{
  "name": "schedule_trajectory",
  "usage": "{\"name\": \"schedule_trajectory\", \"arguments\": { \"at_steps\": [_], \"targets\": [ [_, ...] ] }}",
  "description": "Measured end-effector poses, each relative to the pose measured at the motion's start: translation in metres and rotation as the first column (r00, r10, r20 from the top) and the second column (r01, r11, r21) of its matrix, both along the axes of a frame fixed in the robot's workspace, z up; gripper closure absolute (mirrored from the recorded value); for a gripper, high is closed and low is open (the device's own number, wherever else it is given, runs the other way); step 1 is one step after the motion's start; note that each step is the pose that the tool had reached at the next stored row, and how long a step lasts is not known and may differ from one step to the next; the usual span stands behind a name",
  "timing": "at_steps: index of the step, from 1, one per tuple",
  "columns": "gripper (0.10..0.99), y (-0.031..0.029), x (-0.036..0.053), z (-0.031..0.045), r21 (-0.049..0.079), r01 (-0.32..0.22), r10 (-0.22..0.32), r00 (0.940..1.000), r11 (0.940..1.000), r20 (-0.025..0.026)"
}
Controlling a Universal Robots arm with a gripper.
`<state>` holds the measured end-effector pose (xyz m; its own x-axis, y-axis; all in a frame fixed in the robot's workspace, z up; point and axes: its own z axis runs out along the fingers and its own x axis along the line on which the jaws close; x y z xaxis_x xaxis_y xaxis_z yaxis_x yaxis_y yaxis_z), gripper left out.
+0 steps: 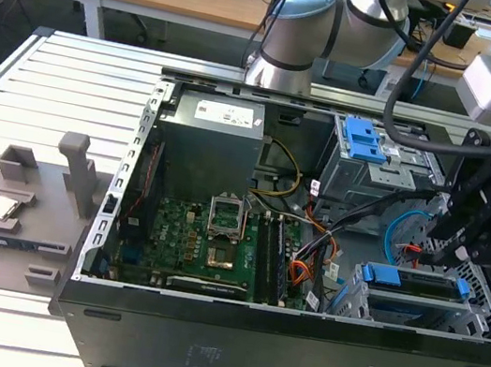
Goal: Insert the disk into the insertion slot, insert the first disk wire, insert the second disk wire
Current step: 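Insert the first disk wire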
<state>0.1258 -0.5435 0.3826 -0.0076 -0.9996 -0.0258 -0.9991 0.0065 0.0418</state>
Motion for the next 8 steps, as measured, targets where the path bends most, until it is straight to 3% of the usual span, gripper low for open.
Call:
{"name": "schedule_trajectory", "arguments": {
  "at_steps": [8],
  "targets": [
    [0.725, 0.0, 0.0007, -0.0069, 0.0, 0.0, 0.0, 1.0, 1.0, -0.0002]
  ]
}}
